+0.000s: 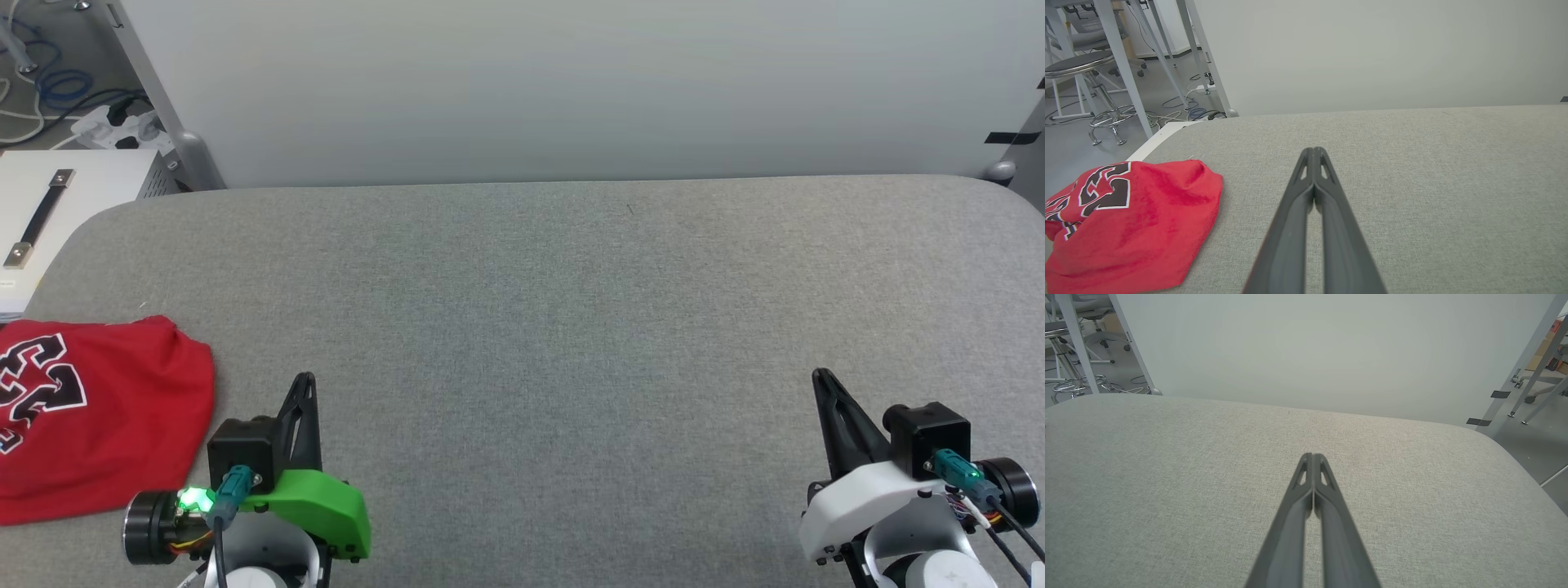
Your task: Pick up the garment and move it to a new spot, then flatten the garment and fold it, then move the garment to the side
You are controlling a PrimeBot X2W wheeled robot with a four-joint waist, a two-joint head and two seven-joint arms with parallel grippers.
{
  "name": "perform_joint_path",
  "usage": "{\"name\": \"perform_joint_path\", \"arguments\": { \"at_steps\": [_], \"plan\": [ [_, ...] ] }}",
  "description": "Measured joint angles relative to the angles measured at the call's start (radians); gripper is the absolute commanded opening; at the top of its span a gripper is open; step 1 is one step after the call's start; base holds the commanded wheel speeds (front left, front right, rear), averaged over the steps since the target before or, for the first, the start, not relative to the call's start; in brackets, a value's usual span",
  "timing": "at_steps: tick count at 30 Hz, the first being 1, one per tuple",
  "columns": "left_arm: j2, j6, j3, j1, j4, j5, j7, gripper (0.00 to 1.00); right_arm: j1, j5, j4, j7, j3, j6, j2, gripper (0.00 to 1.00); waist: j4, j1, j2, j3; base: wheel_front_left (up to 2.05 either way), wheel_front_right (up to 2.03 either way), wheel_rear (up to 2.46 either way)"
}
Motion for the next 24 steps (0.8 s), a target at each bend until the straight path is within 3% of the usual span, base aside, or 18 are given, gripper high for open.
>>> {"name": "perform_joint_path", "arguments": {
  "at_steps": [10, 11, 24],
  "plan": [
    [0.0, 0.0, 0.0, 0.0, 0.0, 0.0, 0.0, 0.0, 0.0, 0.0, 0.0, 0.0, 0.0, 0.0, 0.0, 0.0, 0.0, 0.0, 0.0, 0.0, 0.0, 0.0, 0.0],
    [0.0, 0.0, 0.0, 0.001, -0.001, 0.0, 0.0, 1.0, 0.0, 0.0, 0.0, 0.0, 0.0, 0.0, 0.0, 1.0, 0.0, 0.0, 0.0, 0.0, 0.0, 0.0, 0.0],
    [0.0, -0.003, -0.006, 0.001, 0.004, -0.01, -0.019, 1.0, 0.0, 0.021, 0.002, -0.014, 0.0, 0.0, 0.0, 1.0, -0.002, 0.0, 0.0, 0.0, 0.0, 0.0, 0.0]
  ]
}}
